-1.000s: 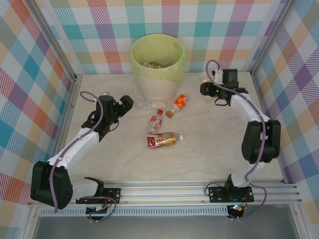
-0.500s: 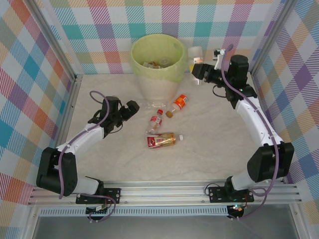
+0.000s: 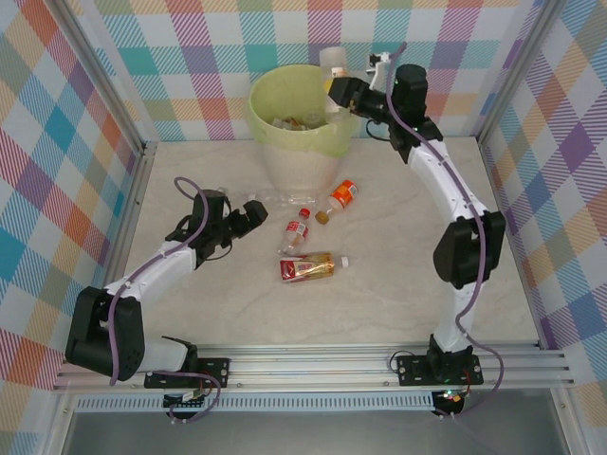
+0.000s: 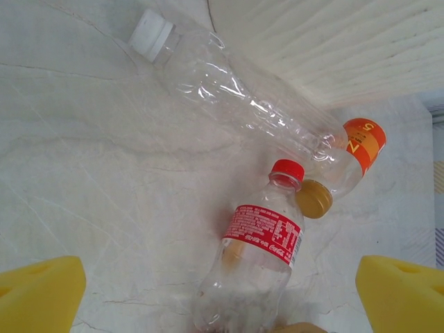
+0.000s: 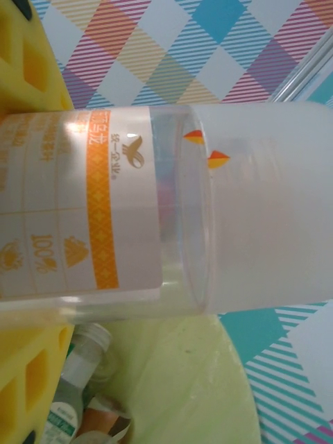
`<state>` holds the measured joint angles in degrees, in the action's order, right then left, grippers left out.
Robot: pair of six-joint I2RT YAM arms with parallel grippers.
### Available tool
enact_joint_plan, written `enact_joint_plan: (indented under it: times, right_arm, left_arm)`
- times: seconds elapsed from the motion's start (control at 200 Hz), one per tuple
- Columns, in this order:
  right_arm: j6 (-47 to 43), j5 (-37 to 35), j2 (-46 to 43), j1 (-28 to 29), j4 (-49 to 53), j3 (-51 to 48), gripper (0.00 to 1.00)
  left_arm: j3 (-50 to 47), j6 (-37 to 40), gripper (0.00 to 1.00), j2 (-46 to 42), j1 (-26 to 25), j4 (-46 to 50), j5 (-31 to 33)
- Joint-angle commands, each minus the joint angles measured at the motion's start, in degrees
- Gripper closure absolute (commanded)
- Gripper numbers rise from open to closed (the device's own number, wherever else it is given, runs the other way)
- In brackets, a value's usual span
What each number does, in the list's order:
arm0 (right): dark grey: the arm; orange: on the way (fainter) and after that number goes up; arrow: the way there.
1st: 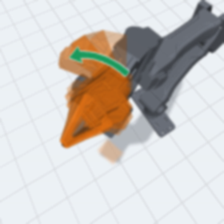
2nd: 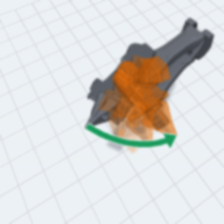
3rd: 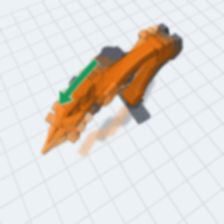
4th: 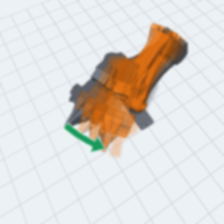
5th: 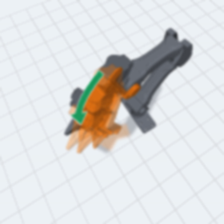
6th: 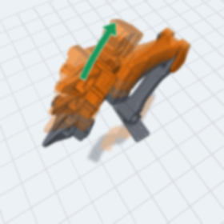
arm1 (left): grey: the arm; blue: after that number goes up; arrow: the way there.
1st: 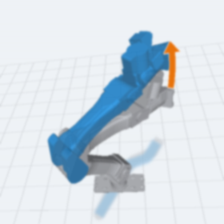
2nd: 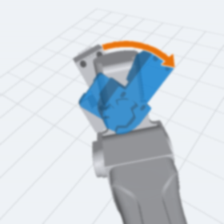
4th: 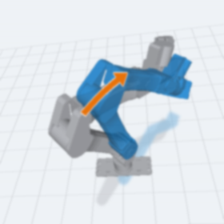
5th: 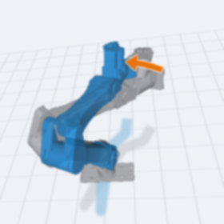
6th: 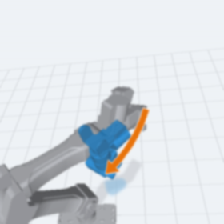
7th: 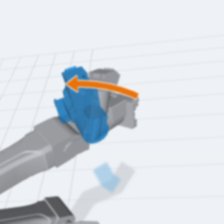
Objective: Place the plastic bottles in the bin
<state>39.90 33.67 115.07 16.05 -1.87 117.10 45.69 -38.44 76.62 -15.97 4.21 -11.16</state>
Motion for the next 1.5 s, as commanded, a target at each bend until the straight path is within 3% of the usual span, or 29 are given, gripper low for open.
enact_joint_plan:
  times: [0.0,0.29,0.39,0.625,0.785,0.94,1.12,1.315,1.495]
  right_arm:
    - [0.6,-1.1,4.1,0.9,4.2,9.3,0.45]
    - [-7.1,-10.1,18.3,1.9,23.6,35.2,0.39]
    - [-8.6,-13.1,18.8,2.2,24.9,35.9,0.35]
    - [-13.3,-13.2,16.3,2.2,29.8,35.8,0.14]
    - [-16.1,-12.8,12.3,2.2,32.7,34.3,0.12]
    - [-16.5,-9.6,5.5,2.2,31.6,25.9,0.1]
    - [-15.8,-7.2,-5.3,2.2,26.9,7.6,0.06]
    - [-15.5,-11.7,-20.4,2.2,17.4,-16.8,0.0]
    - [-15.1,-16.8,-30.8,2.2,16.4,-32.2,0.01]
  left_arm:
    - [-1.3,1.7,0.0,-1.7,0.2,-0.9,-2.2]
    - [-2.1,2.4,0.0,-1.7,-0.8,-3.0,-3.6]
    - [-1.9,2.6,0.0,-1.3,-1.3,-2.7,-3.6]
    - [-1.4,3.0,0.0,0.0,-2.6,-2.6,-2.9]
    - [0.1,3.2,0.0,1.6,-3.9,-1.8,-1.9]
    - [3.1,6.0,0.0,3.9,-6.8,1.6,1.1]
    - [4.6,7.2,0.0,5.7,-9.3,2.0,3.4]
    - [7.4,9.1,0.0,9.6,-10.7,2.7,2.0]
    - [10.7,11.3,0.0,13.8,-13.9,5.1,4.9]
